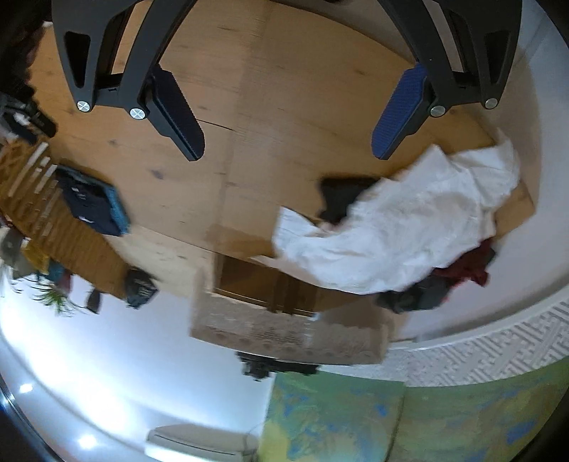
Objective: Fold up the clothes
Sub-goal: 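Move both tools toward the crumpled white shirt on the table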
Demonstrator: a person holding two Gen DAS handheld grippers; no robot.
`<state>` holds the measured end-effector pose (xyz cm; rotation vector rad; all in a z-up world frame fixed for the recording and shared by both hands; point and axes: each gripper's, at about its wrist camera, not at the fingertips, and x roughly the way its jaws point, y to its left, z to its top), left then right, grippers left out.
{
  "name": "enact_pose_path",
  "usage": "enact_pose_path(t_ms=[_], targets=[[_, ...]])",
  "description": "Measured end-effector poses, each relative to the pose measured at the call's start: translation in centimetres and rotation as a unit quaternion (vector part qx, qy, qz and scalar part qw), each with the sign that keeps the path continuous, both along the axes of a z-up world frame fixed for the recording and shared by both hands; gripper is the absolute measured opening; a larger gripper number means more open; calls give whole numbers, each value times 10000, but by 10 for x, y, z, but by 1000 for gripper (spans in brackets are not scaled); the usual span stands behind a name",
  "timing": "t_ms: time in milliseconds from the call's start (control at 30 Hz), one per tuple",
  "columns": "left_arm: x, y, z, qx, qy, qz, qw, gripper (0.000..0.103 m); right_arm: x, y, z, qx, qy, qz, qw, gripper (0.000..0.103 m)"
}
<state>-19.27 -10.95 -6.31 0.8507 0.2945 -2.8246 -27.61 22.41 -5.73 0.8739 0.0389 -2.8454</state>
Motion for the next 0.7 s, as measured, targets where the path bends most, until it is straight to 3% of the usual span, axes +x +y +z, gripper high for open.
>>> enact_pose_path(t_ms=[133, 433, 700], targets=[[-5, -33, -5, -216, -73, 378, 9990, 95, -35, -34, 7, 246, 85, 302, 9992, 103], [0, -125, -17, -491, -175, 1072, 9929, 95, -94, -118, 21, 296, -95, 1148, 9929, 103], [1, -191, -25, -627, -202, 1433, 9875, 96, -147, -209, 15, 497, -218, 1693, 9841, 103]])
